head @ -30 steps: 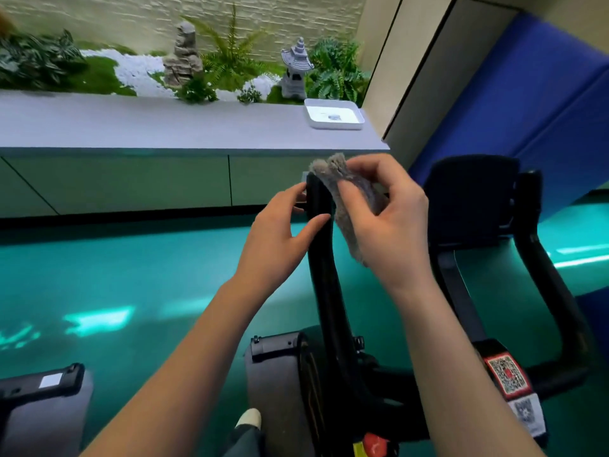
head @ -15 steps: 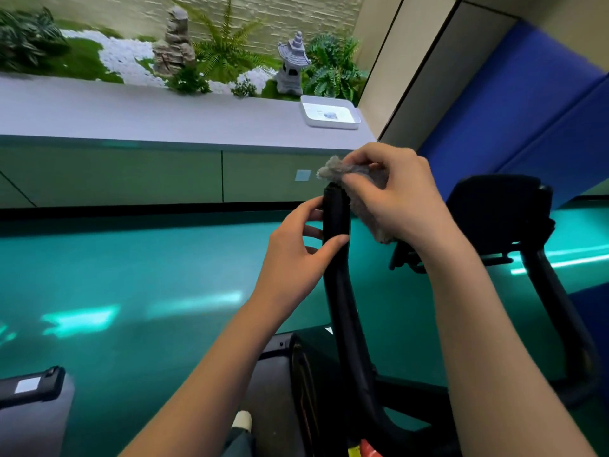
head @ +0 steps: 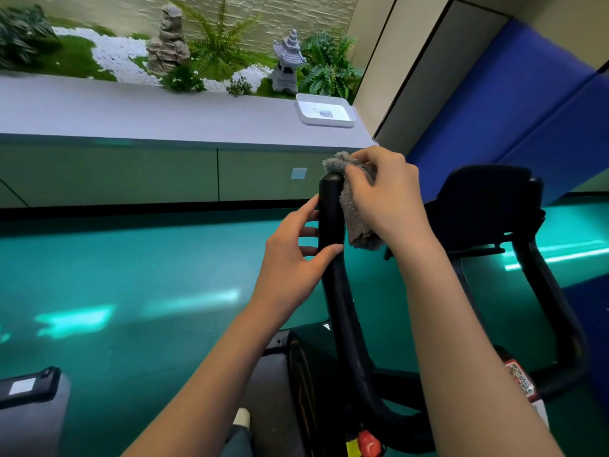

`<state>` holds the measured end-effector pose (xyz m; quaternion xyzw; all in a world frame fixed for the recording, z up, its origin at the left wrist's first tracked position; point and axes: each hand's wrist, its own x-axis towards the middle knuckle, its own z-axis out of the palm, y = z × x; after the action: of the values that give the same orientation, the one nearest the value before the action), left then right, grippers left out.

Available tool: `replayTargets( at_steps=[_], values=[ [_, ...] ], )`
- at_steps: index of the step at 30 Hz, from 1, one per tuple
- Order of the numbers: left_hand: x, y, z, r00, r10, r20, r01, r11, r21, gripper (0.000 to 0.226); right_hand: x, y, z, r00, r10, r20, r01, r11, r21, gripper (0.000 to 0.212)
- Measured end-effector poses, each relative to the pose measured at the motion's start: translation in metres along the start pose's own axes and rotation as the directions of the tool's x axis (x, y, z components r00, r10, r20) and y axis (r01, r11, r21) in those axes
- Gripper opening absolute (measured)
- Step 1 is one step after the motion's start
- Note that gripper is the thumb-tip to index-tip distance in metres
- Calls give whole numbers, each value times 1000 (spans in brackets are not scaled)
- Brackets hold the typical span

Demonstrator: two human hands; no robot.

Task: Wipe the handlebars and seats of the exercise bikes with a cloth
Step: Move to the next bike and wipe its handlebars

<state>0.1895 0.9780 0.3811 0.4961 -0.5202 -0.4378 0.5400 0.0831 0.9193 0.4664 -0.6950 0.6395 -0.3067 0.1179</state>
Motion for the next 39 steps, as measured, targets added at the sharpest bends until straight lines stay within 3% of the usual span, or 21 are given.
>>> replayTargets(
  at_steps=[3,8,19,23,26,33,39],
  values=[
    [-3,-1,-2,1000,-7,5,7,1000,-19,68,-8,-3,4,999,36,-27,-36,999,-7,20],
    [-11,-8,-4,999,-50,12,51,996,-79,63,-40,-6,17,993,-39,-109,23,989,-145,25],
    [-17,-10,-6,995,-74,65,81,991,-109,66,-91,10,33,986,26,-165,-36,998,-56,32],
    [-16,-10,-8,995,-73,73,81,991,-106,66,-107,14,41,972,215,-98,-184,950,253,39],
    [-16,-9,-8,993,-77,85,86,990,-108,66,-94,18,40,946,291,-144,-216,894,393,34],
    [-16,-8,-11,991,-76,109,86,993,-85,66,-58,22,40,968,246,44,-238,855,461,31],
    [-19,-9,-10,993,-80,85,87,993,-74,62,-90,38,35,953,253,165,-301,829,470,30]
  ],
)
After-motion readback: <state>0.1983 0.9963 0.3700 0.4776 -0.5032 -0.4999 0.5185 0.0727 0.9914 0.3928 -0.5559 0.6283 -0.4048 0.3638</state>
